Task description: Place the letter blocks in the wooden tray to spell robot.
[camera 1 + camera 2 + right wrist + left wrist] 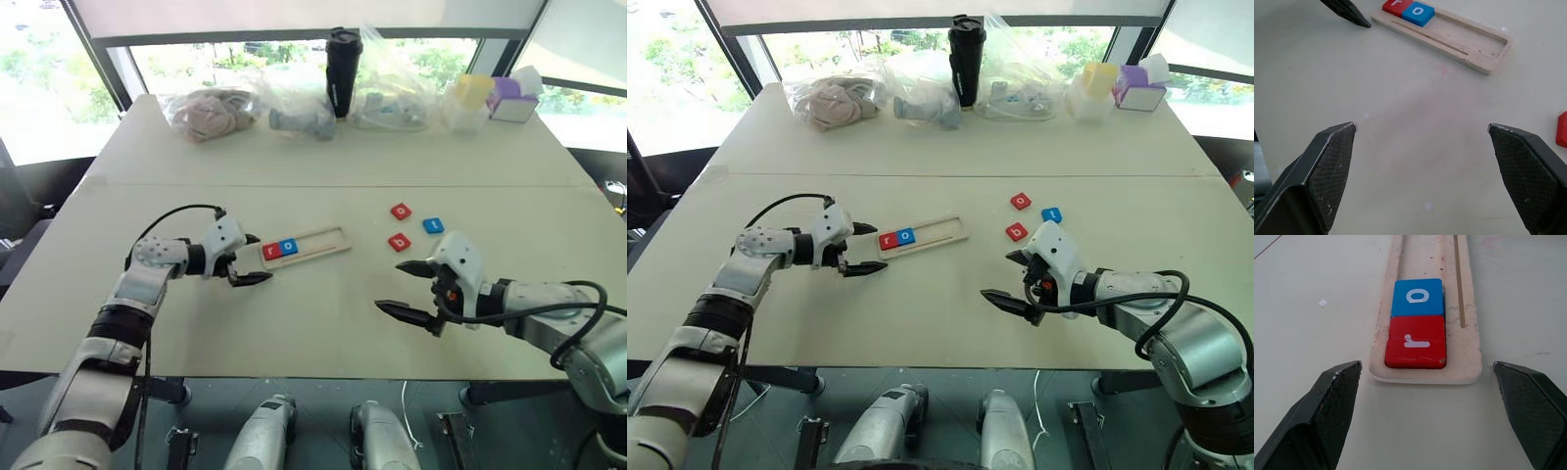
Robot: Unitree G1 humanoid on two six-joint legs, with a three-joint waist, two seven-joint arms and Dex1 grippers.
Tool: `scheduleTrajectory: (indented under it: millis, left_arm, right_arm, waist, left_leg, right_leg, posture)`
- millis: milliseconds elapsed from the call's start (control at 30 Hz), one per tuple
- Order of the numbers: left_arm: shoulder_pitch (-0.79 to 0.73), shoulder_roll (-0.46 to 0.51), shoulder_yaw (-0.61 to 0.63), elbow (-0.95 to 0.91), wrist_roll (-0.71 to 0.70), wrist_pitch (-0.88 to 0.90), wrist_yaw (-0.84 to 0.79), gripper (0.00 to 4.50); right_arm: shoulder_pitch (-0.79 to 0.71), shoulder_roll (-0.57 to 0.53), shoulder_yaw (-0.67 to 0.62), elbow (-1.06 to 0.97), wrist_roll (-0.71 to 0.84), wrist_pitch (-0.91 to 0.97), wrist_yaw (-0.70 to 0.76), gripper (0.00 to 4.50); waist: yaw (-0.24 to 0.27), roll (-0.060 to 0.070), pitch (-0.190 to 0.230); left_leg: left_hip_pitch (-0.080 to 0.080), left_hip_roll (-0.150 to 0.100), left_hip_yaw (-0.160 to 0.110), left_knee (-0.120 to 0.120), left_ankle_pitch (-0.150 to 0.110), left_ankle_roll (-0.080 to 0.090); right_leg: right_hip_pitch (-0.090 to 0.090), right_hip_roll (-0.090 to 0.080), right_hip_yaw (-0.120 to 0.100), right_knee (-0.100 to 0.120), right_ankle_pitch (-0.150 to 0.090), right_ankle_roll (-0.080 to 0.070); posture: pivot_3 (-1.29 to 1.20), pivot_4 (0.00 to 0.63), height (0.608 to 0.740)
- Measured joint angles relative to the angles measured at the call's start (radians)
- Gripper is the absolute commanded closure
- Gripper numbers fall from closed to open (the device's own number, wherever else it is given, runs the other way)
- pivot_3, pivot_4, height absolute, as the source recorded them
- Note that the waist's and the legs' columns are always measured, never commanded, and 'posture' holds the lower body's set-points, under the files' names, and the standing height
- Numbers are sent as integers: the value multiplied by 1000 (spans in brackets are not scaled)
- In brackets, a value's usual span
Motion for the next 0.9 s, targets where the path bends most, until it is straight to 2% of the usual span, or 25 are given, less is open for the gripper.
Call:
scheduleTrajectory:
  millis: [167, 267, 367, 567, 633, 900]
  left_arm:
    - [-47, -49, 1, 110, 22, -69, 2, 0]
    - [-56, -57, -1, 128, 31, -90, -8, 814]
    - [-63, -68, -10, 151, 40, -120, -20, 2003]
    - [-70, -74, -8, 164, 49, -136, -28, 2028]
    - [-66, -69, -8, 145, 52, -132, -50, 2028]
    - [55, 13, -47, -126, 15, -111, -268, 2028]
  right_arm:
    - [1, 7, 12, -1, 0, -1, -12, 42]
    - [3, 7, 12, -1, 0, -4, -17, 0]
    - [5, 7, 12, -1, -6, -5, -22, 0]
    - [13, 0, 10, -1, -10, -8, -19, 0]
    - [47, -31, -8, -2, -6, -8, 3, 0]
    - [204, -132, -168, -43, 44, -12, 108, 0]
  waist:
    - [14, 0, -1]
    - [15, 1, -2]
    - [15, 1, -2]
    - [15, 1, -2]
    - [15, 1, -2]
    - [10, 1, -2]
  left_leg:
    - [0, 0, 0, 6, 0, 0]
    - [0, 0, 0, 8, -1, -1]
    - [1, 0, -1, 8, -1, -1]
    - [4, 0, -1, 8, -1, -1]
    - [4, 0, -1, 8, -1, -1]
    - [1, 1, 0, 4, -2, 3]
  right_leg:
    - [4, 1, 0, 0, 1, -1]
    - [5, 0, 0, -1, 2, -1]
    - [7, -1, -1, -1, 2, -1]
    - [10, -1, -1, -1, 2, -1]
    - [10, -1, -1, -2, 2, -1]
    - [6, -1, 0, -3, 1, 0]
  posture:
    - [0, 150, 740]
    - [0, 150, 740]
    - [0, 150, 740]
    - [0, 150, 740]
    - [0, 150, 740]
    - [0, 150, 740]
